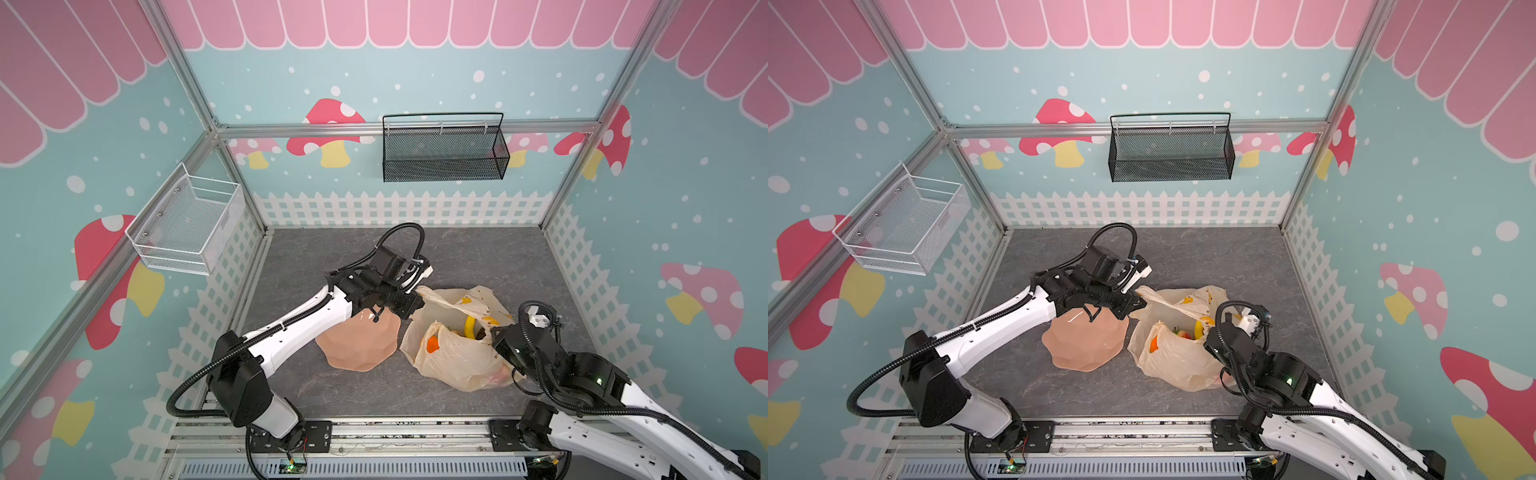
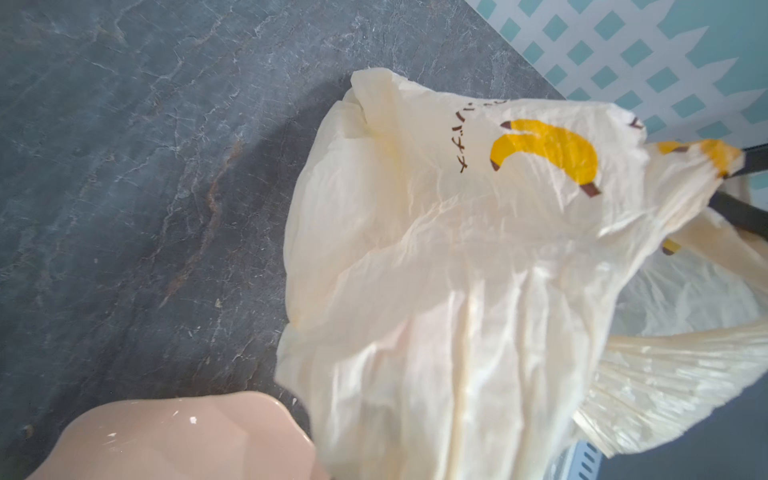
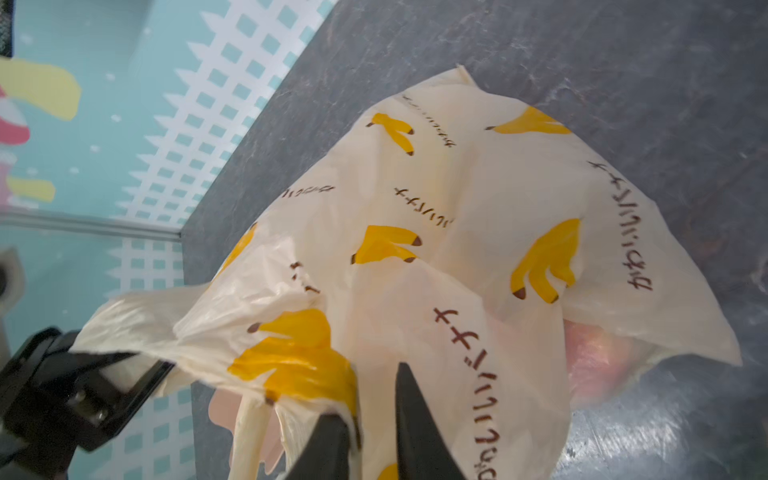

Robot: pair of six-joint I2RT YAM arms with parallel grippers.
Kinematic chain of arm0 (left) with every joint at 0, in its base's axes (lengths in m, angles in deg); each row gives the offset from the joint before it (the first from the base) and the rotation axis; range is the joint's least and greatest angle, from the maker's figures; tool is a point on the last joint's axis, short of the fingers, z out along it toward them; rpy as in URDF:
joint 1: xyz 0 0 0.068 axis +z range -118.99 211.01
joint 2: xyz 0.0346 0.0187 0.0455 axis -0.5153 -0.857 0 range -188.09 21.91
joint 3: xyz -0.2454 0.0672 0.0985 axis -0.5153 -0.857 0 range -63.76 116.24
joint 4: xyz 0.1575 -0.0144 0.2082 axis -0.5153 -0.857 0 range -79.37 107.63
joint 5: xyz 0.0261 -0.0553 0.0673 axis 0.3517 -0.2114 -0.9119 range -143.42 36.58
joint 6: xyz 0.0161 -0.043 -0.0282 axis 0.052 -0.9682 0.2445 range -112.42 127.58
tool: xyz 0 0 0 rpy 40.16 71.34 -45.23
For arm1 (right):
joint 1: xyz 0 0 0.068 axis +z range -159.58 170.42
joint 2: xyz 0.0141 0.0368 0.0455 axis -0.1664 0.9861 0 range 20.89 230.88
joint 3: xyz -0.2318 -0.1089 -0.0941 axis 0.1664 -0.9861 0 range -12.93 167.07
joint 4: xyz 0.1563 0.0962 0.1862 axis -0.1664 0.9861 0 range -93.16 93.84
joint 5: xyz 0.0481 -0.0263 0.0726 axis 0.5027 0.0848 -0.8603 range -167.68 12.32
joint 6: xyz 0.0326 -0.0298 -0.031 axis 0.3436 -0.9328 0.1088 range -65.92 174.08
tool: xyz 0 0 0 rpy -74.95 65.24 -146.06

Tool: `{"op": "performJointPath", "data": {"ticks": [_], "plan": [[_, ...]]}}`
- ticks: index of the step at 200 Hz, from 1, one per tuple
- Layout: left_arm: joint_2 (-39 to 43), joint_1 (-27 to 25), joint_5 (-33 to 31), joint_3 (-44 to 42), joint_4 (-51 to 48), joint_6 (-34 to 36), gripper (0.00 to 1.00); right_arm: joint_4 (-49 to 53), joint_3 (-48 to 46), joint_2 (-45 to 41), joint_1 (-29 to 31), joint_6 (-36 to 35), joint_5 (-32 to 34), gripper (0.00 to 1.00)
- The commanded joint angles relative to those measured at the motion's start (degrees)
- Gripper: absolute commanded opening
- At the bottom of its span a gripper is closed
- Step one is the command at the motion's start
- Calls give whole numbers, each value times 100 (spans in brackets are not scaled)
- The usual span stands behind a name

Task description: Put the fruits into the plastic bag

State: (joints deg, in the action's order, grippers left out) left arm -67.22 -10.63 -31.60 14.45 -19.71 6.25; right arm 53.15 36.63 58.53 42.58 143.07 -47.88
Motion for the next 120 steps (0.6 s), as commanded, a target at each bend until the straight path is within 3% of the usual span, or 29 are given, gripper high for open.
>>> {"op": "performJointPath", "data": {"ticks": [1, 41, 56, 70, 79, 111, 120], "plan": [[117, 26, 388, -176, 43, -257, 0, 717, 483, 10, -24, 116, 413, 43], [382, 32, 418, -396, -14, -649, 0, 722, 1890, 282, -26, -860, 1398, 62], [412, 34, 431, -492, -19, -763, 0, 237, 2495, 461, -22, -1644, 1421, 68], [480, 26, 288, -555, -23, -807, 0, -1054, 2692, 570, -22, -2916, 899, 69], [530, 33, 188, -575, -27, -825, 0, -1554, 2776, 752, -28, -3293, 480, 69], [580, 41, 82, -528, -35, -832, 0, -2429, 3183, 2074, 50, -3169, -1484, 69], [576, 41, 22, -518, -50, -843, 0, -2627, 3245, 2508, 338, -2878, -1577, 68]]}}
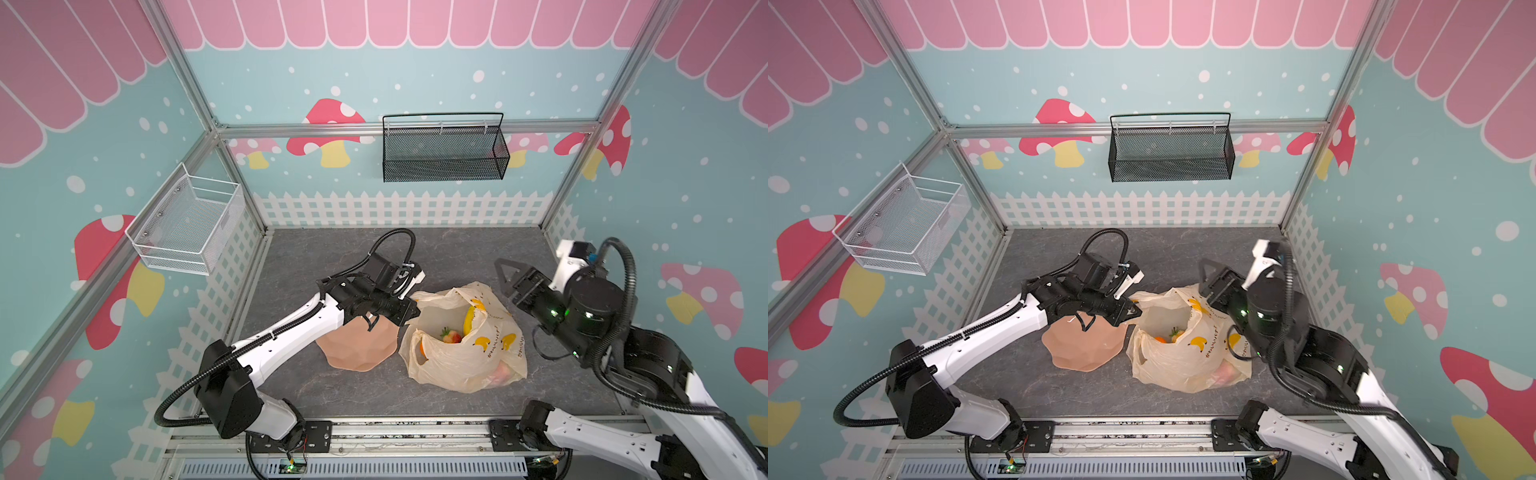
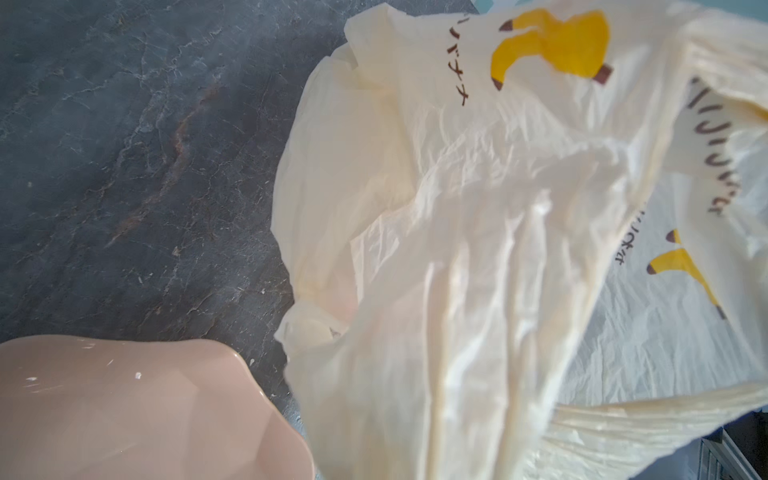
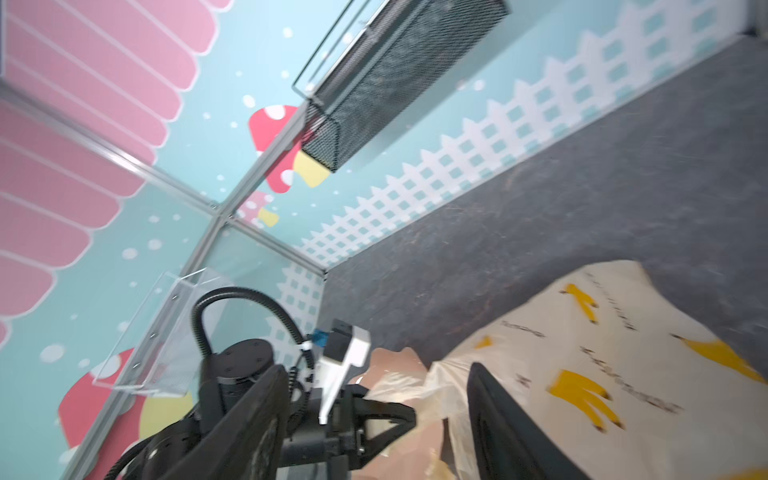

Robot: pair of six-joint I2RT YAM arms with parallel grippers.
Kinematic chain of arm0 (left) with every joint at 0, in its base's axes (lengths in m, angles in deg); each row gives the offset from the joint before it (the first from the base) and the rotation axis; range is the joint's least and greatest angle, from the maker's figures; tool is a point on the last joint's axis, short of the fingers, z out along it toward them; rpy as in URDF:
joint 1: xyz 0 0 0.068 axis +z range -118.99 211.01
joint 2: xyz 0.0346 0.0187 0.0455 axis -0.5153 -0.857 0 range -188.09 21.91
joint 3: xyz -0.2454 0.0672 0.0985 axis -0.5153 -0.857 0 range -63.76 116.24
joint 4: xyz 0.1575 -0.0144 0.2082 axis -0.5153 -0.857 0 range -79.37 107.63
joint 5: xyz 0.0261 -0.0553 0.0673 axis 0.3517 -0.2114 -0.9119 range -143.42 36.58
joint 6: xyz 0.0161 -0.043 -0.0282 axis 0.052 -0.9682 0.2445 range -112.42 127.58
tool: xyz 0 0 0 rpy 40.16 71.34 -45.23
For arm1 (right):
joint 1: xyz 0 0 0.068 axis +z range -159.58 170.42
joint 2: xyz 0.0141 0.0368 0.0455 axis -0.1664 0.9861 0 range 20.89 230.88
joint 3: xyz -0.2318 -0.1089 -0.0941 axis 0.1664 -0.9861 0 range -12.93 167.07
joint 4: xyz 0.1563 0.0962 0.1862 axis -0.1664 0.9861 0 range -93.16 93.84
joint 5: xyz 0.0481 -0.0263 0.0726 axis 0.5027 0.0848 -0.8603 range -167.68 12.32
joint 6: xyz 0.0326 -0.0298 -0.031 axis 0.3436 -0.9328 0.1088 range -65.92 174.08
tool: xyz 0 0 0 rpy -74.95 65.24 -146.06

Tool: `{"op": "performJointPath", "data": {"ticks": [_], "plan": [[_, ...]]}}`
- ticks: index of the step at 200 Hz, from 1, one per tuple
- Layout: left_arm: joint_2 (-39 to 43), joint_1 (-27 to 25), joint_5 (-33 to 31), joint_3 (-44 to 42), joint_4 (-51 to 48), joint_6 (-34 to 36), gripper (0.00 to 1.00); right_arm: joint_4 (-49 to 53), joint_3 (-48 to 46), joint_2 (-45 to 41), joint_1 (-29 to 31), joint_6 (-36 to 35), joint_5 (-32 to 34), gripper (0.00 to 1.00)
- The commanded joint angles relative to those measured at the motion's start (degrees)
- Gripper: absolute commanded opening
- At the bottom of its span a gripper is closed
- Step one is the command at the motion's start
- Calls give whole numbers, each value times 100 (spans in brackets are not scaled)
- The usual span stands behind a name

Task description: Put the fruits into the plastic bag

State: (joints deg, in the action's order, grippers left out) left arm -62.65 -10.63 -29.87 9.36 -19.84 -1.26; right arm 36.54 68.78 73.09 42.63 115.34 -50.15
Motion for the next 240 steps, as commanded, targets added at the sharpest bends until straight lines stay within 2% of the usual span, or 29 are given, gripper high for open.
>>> {"op": "performJointPath", "data": {"ticks": [1, 33, 51, 93, 111, 171, 193, 240], "plan": [[121, 37, -154, -4, -43, -91, 0, -978, 43, 1098, 373, -61, -1322, 69], [165, 130, -277, -111, -58, -200, 0, -1229, 331, 2209, 1778, 1104, -333, 69], [193, 203, -250, -194, -54, -245, 0, -929, 542, 2616, 2456, 1881, 325, 69], [263, 288, -146, -351, 3, -242, 0, 113, 625, 2976, 3556, 3717, 1680, 69], [252, 312, -89, -372, 10, -241, 0, 442, 642, 3051, 3732, 4195, 1944, 68], [176, 378, 5, -324, 15, -294, 0, 1135, 575, 3192, 3983, 5143, 2047, 67], [176, 454, 43, -285, 16, -302, 0, 1485, 403, 3339, 4082, 5788, 1953, 68], [166, 482, 173, -264, 29, -355, 0, 1540, -326, 3692, 4042, 6521, 1990, 71]]}}
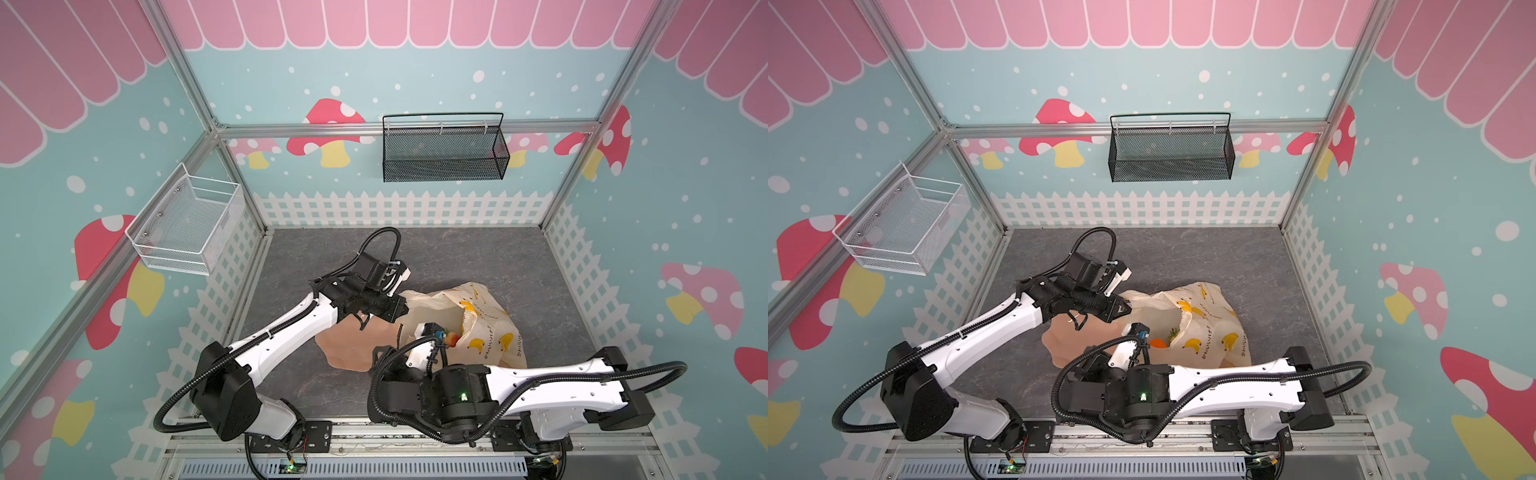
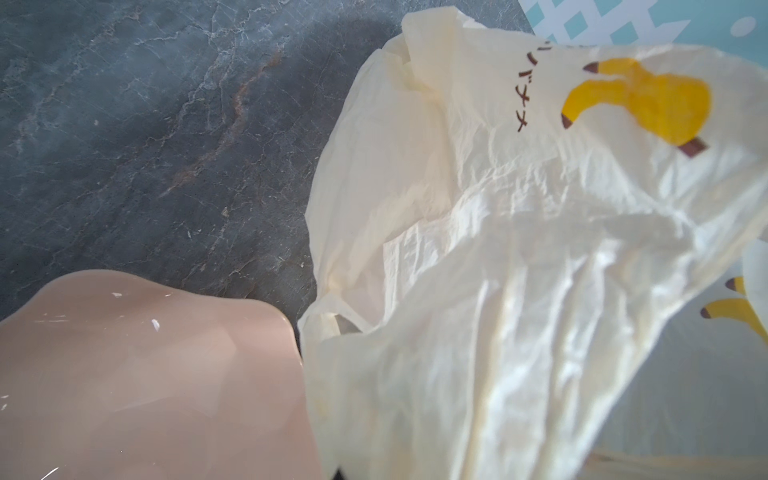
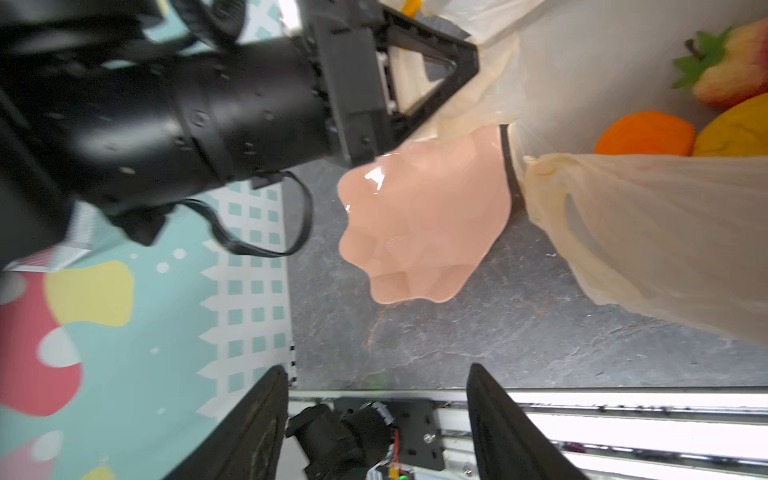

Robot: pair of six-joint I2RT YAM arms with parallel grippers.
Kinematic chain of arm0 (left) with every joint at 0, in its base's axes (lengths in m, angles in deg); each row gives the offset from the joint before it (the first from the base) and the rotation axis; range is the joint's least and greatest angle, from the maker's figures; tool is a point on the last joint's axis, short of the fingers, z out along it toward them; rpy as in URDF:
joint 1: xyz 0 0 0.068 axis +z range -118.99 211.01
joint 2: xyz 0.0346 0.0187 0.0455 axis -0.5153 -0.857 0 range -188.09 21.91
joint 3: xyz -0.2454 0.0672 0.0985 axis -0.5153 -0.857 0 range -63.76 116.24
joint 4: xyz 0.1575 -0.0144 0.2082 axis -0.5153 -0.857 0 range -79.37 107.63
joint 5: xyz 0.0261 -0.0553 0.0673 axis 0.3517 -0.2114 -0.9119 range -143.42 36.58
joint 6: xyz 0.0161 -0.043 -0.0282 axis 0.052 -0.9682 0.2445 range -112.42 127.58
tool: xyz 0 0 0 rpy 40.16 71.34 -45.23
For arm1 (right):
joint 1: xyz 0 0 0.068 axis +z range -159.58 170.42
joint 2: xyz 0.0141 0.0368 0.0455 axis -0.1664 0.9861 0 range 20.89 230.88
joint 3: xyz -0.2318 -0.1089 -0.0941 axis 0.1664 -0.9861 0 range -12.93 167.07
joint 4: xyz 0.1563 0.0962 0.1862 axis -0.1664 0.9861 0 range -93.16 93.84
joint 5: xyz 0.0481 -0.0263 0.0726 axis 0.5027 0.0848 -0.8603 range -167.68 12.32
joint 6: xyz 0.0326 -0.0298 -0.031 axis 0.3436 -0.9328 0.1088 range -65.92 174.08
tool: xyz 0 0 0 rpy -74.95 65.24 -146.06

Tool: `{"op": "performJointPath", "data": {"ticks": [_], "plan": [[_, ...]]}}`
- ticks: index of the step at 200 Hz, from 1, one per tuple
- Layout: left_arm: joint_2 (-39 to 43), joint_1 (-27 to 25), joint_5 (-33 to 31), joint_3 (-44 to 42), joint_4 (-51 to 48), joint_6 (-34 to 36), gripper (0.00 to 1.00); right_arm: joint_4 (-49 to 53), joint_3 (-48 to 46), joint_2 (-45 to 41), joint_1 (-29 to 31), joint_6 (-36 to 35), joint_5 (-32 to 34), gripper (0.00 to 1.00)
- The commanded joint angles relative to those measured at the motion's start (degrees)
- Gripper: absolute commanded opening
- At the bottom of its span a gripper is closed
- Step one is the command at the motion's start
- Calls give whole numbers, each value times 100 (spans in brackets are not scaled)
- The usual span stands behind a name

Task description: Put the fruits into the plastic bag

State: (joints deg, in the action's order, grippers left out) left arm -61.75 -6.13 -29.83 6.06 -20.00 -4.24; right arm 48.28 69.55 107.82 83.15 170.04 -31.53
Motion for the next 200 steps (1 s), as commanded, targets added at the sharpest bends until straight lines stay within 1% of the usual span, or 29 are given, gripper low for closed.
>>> {"op": "performJointPath", "data": {"ticks": [1, 21, 46, 77, 99, 137, 167, 200], "plan": [[77, 32, 166, 66, 44, -58, 0, 371, -414, 227, -19, 1064, 121, 71], [69, 31, 178, 35, 45, -49, 0, 305, -663, 272, -53, 1296, 114, 71], [86, 27, 196, 16, 69, -75, 0, 91, -819, 295, -120, 1080, 140, 72], [120, 29, 184, -5, 71, -92, 0, -14, -982, 281, -211, 1060, 113, 72], [153, 32, 190, -39, 88, -111, 0, -313, -1088, 262, -391, 652, 42, 72], [244, 23, 146, -81, 98, -102, 0, -309, -1171, 248, -709, 451, -27, 72], [253, 32, 180, -92, 98, -119, 0, -457, -1240, 244, -1112, -90, -328, 71], [294, 32, 129, -94, 80, -119, 0, -372, -1340, 217, -1360, -136, -626, 69]]}}
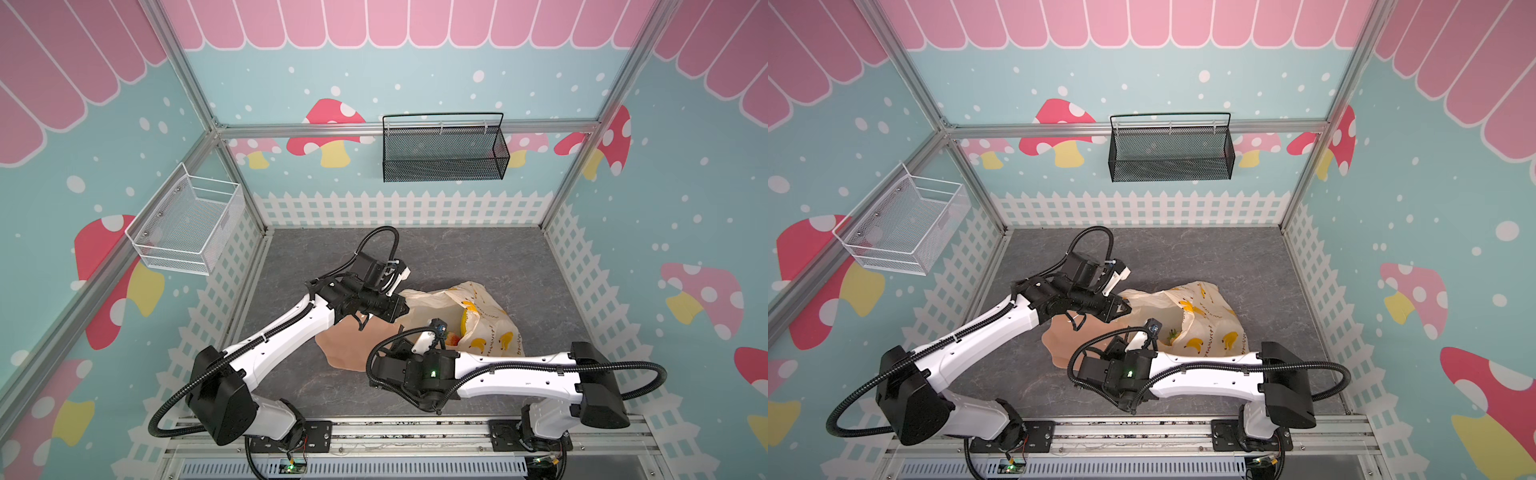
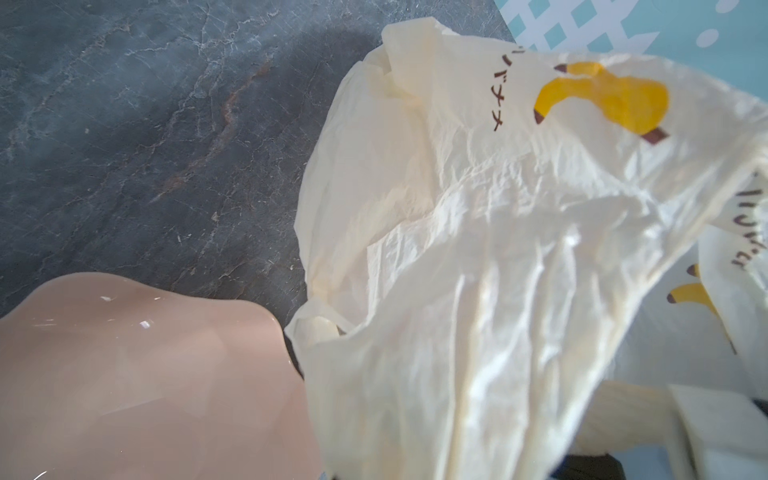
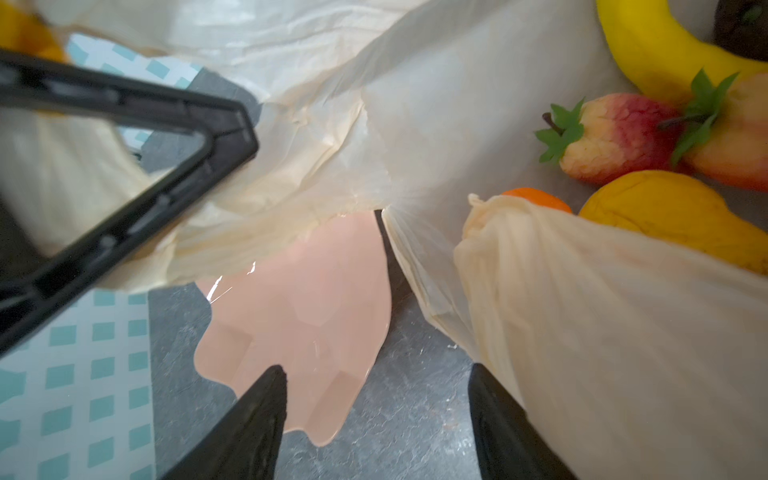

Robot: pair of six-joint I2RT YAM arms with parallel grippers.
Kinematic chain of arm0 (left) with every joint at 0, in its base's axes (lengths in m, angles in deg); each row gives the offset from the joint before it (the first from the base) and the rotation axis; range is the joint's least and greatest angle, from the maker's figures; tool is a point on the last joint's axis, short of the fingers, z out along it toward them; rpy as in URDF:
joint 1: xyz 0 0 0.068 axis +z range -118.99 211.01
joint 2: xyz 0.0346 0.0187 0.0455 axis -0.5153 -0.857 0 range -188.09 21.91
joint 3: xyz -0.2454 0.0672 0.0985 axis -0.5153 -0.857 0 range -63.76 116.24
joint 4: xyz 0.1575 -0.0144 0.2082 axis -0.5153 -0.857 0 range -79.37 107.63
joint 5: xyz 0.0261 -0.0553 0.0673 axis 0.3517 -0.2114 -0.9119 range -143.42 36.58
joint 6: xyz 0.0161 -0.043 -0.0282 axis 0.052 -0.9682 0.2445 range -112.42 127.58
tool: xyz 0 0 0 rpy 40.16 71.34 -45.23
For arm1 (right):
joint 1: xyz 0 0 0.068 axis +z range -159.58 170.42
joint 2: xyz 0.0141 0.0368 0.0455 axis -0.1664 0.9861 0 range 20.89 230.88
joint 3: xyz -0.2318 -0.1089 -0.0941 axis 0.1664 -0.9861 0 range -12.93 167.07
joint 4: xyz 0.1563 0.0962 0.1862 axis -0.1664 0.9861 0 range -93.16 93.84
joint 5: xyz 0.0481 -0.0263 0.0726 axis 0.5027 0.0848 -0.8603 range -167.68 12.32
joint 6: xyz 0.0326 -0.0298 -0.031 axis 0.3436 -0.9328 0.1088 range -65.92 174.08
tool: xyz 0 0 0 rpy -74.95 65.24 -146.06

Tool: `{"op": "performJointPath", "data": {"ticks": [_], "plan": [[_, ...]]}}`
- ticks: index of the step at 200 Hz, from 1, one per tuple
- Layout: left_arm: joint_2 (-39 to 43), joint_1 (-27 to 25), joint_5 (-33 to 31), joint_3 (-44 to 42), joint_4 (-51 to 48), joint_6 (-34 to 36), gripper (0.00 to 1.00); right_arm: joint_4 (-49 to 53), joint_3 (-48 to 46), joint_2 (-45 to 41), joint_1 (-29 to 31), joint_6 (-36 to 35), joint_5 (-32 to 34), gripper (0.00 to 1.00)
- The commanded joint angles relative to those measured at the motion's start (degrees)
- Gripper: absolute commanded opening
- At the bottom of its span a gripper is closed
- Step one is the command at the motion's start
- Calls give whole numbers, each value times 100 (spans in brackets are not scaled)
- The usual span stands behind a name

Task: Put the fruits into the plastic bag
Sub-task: 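Lower the open right gripper to the bag's near rim beside the bowl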

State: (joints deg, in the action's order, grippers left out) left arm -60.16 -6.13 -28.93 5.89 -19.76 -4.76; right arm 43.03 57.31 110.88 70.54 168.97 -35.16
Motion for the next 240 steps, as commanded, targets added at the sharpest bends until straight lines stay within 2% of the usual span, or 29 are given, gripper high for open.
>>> {"op": "performJointPath", "data": {"ticks": [1, 37, 111, 215, 240], "plan": [[136, 32, 34, -80, 52, -67, 0, 162, -111, -88, -105, -28, -267, 69], [180, 26, -93, -109, 16, -89, 0, 371, 137, 113, -115, 76, -525, 69], [276, 100, -278, 13, -208, -396, 0, 2945, 2245, 1382, -98, 348, -534, 72], [481, 455, -276, 119, -535, -497, 0, 2948, 1814, 1277, 28, 615, -859, 72], [470, 555, -285, 119, -549, -545, 0, 2949, 1837, 1215, 56, 433, -1017, 72]]}}
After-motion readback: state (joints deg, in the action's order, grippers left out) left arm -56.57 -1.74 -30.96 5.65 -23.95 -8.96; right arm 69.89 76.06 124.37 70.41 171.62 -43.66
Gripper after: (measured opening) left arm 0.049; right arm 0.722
